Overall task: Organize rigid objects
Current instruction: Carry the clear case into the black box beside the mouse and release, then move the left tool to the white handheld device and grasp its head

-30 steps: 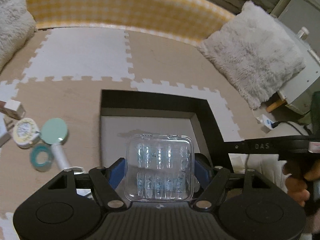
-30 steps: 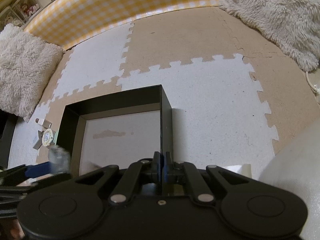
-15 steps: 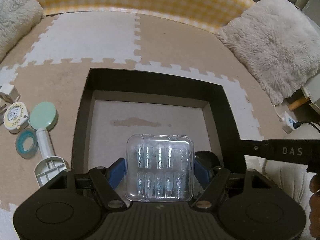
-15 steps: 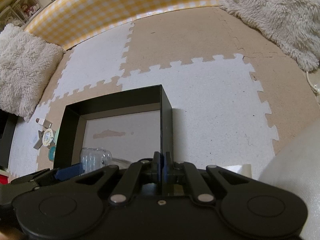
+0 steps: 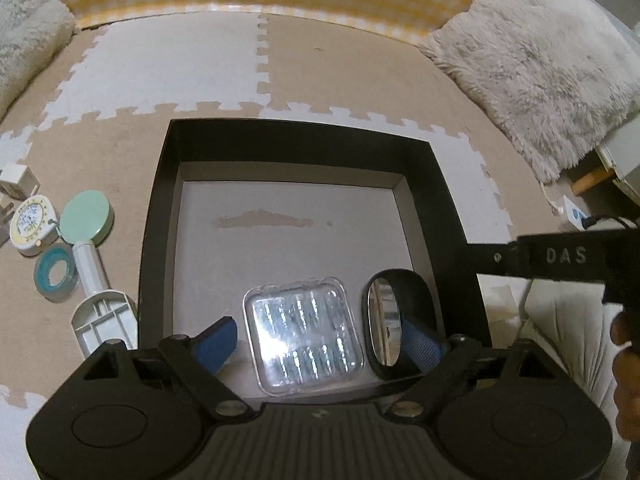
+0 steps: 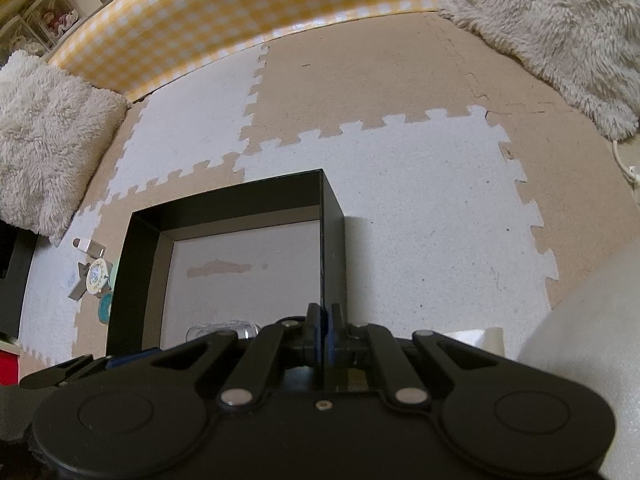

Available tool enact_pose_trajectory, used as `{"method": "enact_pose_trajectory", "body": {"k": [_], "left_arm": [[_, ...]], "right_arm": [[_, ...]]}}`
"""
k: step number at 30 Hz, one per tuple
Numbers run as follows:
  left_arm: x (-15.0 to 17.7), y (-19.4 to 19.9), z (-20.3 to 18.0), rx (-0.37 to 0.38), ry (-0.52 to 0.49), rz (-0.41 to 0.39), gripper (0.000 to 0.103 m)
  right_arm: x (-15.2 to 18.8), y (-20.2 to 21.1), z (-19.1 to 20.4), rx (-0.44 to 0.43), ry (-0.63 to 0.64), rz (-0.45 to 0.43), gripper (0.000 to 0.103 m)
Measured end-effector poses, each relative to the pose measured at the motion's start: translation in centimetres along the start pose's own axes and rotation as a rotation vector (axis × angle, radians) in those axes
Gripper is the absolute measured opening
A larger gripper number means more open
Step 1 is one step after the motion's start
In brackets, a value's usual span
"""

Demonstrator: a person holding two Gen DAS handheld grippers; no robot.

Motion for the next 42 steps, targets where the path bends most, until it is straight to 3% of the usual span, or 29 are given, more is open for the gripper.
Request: {"method": "enact_pose_trajectory", "body": {"k": [12,23,34,42], "left_arm": [[0.7,2.9,-0.4,-0.006,-0.074,-0.013,0.102],[1.2,5.5,0.2,0.008,-0.132,-0.038,0.103],[-0.5,9.5,4.0,0.001,-0.204,-0.156,0.103],[-0.7,9.2,7.8,-0.004,-0.344,-0.163,0.103]], "right_arm": [[0.0,0.0,0.0,0.0,0.0,0.0,0.004],[0.0,0.0,0.0,0.001,0.002,0.0,0.004],[-0.1,0.0,0.0,0.005,0.01,0.0,0.004],[0.0,0.0,0.1,0.008,0.015,0.0,0.004]]}}
Point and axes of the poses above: each gripper's, at about its wrist camera, not at the fingertips, and y roughly against the way its jaws point, z to its left, x to its underside, the point moved 7 cm from there along -y, roughly the way its jaws point, and after that the axes turned 3 degrees about y, right-handed, at the moved point
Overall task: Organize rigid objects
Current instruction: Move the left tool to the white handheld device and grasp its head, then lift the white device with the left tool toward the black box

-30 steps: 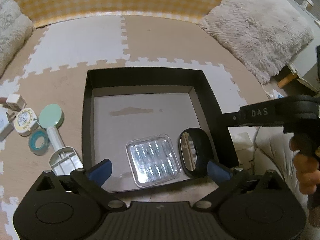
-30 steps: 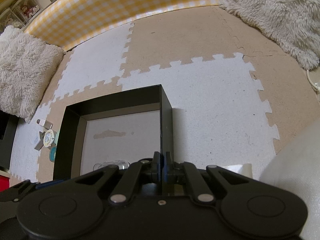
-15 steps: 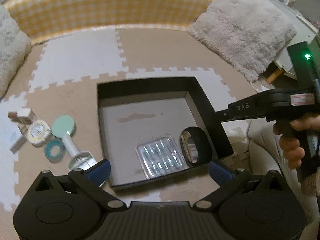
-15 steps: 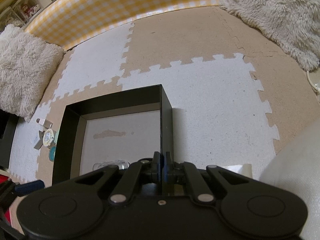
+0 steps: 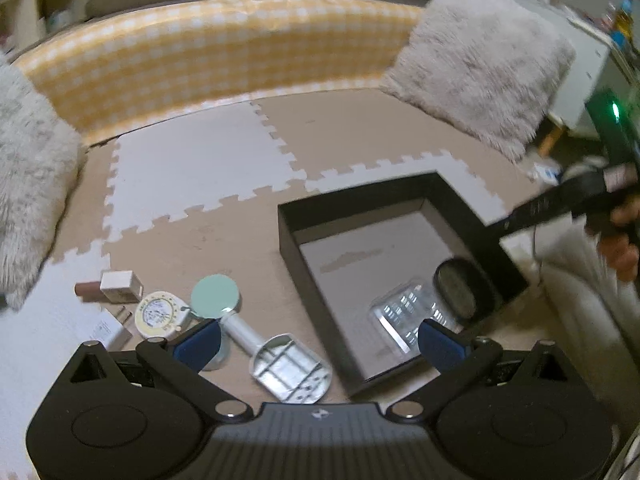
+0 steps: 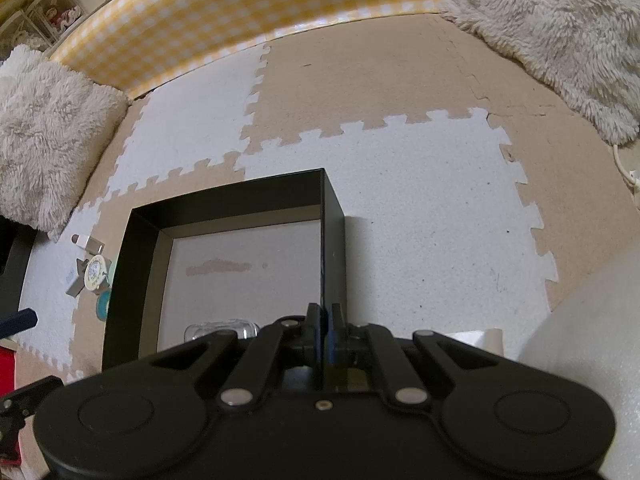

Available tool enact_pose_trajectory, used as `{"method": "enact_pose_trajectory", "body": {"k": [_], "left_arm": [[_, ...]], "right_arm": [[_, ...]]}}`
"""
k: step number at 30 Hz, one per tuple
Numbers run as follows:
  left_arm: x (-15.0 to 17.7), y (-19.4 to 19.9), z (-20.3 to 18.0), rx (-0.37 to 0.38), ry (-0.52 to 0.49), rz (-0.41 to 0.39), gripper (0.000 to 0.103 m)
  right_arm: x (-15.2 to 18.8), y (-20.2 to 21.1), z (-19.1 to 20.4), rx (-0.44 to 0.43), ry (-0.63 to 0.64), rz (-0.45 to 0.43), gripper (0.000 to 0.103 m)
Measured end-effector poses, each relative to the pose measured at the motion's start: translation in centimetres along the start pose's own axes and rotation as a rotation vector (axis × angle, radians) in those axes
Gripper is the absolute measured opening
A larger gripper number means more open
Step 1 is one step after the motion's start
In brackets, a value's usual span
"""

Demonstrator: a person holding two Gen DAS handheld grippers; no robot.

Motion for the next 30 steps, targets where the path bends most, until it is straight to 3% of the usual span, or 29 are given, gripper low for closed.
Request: {"method": "enact_pose_trajectory", "body": {"k": [8,12,14,18,22,27,30], "left_arm": [[3.6,-2.3,0.0,0.091,-0.296,0.04,0.103],[4.5,-3.7,-0.1,0.104,-0.386,0.059,0.103],[4.7,-4.4,0.0,0.104,-0.398,0.072,0.1],[4.7,-5.9,0.3,0.086,-0.391,0.102,0.085],[4.8,-6.9,0.5,0.072,-0.4,0.117,0.085],[5.3,-7.7,1.1,0.049,-0.405,0.169,0.064],[5.5,-7.2,1.2,0.065,-0.383,0.196,0.064]], "right_arm": [[0.0,-0.1,0.1,0.005,0.009,0.001,0.004],[0.0,0.0,0.2,0.009,0.015,0.001,0.004],[0.0,0.0,0.2,0.011,0.017,0.002,0.004],[0.1,-0.1,0.2,0.014,0.021,0.003,0.004],[0.1,-0.1,0.2,0.013,0.02,0.003,0.004],[0.1,-0.1,0.2,0.011,0.018,0.003,0.004],[0.1,-0.1,0.2,0.011,0.017,0.003,0.004]]}}
Point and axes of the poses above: each gripper's, at about its wrist camera, not at the fingertips, and y roughly against the way its jaws point, z to its left, x to its underside, the point moved 7 cm from there along -y, roughly the way its jaws point, and after that the axes turned 3 degrees about y, right-handed, at the moved point
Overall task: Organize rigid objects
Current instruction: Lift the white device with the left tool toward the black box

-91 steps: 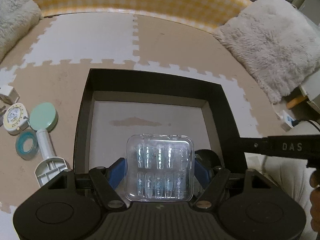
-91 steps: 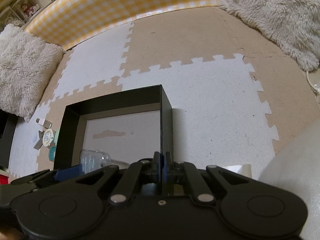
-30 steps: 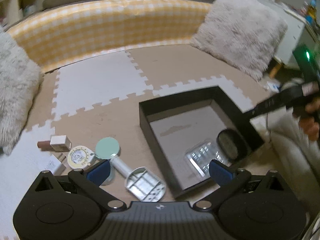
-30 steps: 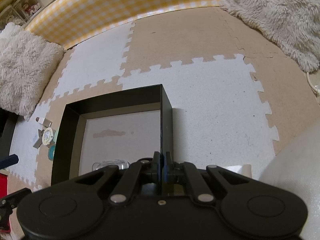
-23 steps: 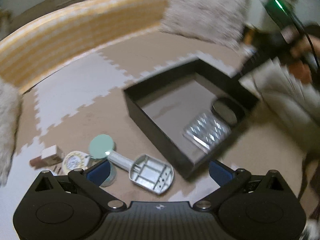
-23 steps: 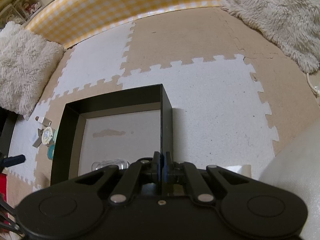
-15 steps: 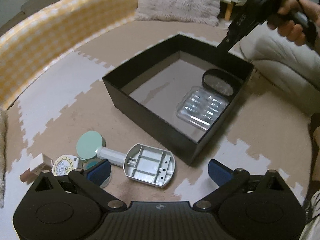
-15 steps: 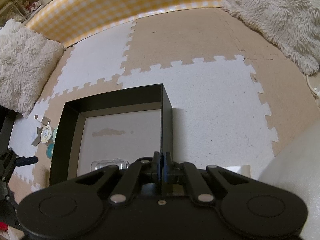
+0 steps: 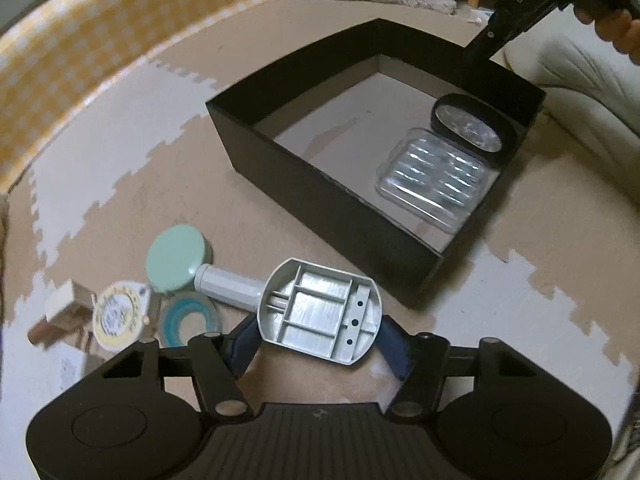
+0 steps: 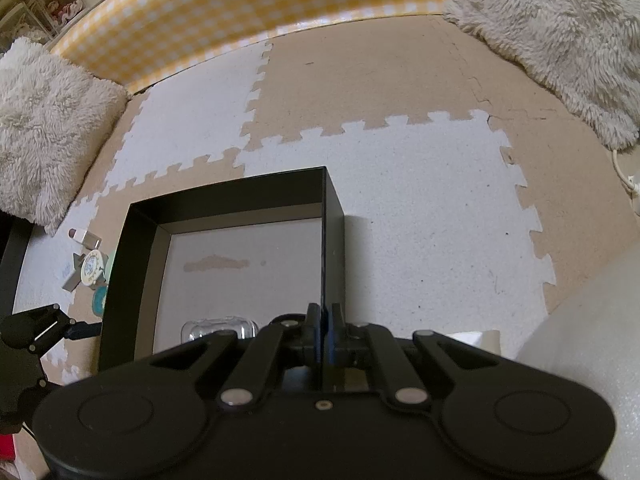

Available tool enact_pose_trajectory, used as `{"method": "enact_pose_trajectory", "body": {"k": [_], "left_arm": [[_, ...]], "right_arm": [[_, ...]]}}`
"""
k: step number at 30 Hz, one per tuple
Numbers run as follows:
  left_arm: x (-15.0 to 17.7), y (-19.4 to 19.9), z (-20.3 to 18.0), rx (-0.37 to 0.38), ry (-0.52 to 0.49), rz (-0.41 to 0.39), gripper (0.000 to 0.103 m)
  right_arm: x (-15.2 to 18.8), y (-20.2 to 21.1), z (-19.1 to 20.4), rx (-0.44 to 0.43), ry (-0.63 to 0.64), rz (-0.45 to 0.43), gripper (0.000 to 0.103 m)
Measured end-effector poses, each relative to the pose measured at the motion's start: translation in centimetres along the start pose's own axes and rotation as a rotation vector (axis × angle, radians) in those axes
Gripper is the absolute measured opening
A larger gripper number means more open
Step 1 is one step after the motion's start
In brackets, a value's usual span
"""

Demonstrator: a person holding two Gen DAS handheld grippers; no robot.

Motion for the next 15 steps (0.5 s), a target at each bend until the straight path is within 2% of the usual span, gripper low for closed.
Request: {"method": "enact_pose_trajectory", "body": {"k": [8,15], "left_arm": [[1.7,1.0,-2.6,0.041,-0.011,0.087,0.064],[1.2,0.2,-2.1,0.06,0.132,0.087,0.065]], "right_arm": [[0.0,0.0,0.0,0.0,0.0,0.001,0.004],[0.0,0.0,0.0,0.001,0.001,0.001,0.004]]}}
Point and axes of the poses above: each gripper's, at about its wrist camera, not at the fingertips, and y roughly against the way its jaws point, z to its left, x to its underside, the point moved 7 cm from there along -y, roughly the way its jaws point, and after that the axes turned 3 degrees about y, right-handed, at the moved point
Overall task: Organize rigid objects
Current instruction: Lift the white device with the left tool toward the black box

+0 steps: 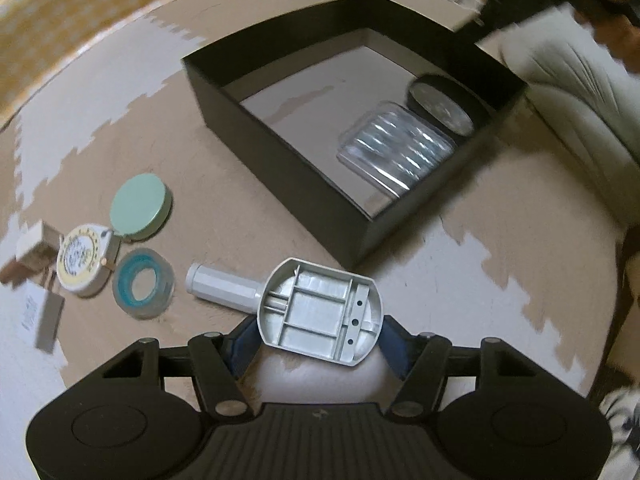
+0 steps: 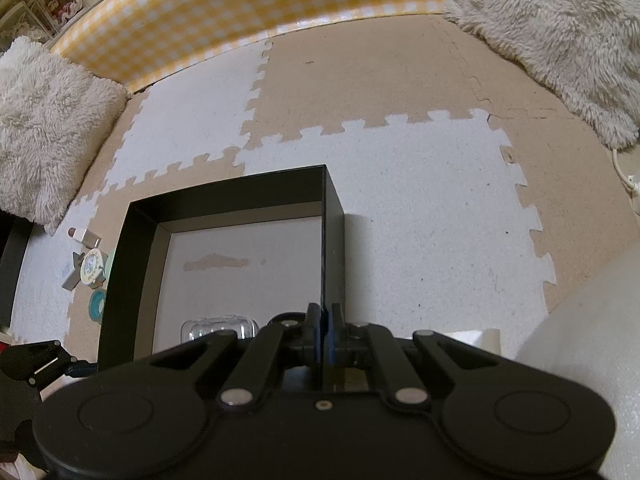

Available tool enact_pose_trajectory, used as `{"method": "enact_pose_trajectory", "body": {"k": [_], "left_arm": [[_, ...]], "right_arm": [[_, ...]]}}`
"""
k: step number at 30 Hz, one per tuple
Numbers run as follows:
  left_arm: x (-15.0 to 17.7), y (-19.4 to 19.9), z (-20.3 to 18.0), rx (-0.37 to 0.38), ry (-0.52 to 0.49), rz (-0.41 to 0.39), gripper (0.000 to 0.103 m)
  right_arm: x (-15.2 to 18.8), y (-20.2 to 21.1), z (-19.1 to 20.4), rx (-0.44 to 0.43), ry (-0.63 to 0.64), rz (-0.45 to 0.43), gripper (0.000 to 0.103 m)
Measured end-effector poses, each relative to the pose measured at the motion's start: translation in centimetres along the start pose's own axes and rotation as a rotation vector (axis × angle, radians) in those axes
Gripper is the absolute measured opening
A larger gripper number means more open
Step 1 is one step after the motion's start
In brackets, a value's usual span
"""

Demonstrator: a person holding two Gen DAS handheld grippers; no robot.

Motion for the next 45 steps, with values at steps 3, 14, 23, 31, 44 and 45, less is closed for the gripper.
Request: {"method": "enact_pose_trajectory", "body": {"k": [3,14,23,31,44,45], "left_arm": [[-0.3,-0.2,0.2,0.011,0.069,-0.002,0.066],[-1.4,-0.5,1.0,-0.003,0.281,-0.002,0.068],[-0.6,0.2,1.1,-0.047,0.277,-0.005,0.067],[-0.9,2.7,2.9,-0.115,0.309,-0.092,0.067],[-5.5,8.1,0.0,-0.102,0.139,-0.376,0.067],[-5.9,8.1,-0.7,-0.105,0.09,-0.382,0.067]], "right_arm": [[0.0,0.0,0.0,0.001,0.001,0.0,0.004],[0.1,-0.1,-0.1,0.008,0.006,0.002,0.004],[0.1,-0.1,-0.1,0.009,0.008,0.004,0.004],[0.2,-0.1,-0.1,0.009,0.008,0.006,0.004],[0.2,-0.1,0.0,0.012,0.011,0.006,0.004],[0.2,-0.1,0.0,0.012,0.011,0.006,0.004]]}}
Point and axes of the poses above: each gripper's, at about its wrist camera, not at the fingertips, and y roughly against the way its jaws point, z to its left, x to its underside, the point moved 7 cm from there along -y, roughly the way its jaws point, and after that the axes turned 3 degrees about y, right-handed, at the moved point
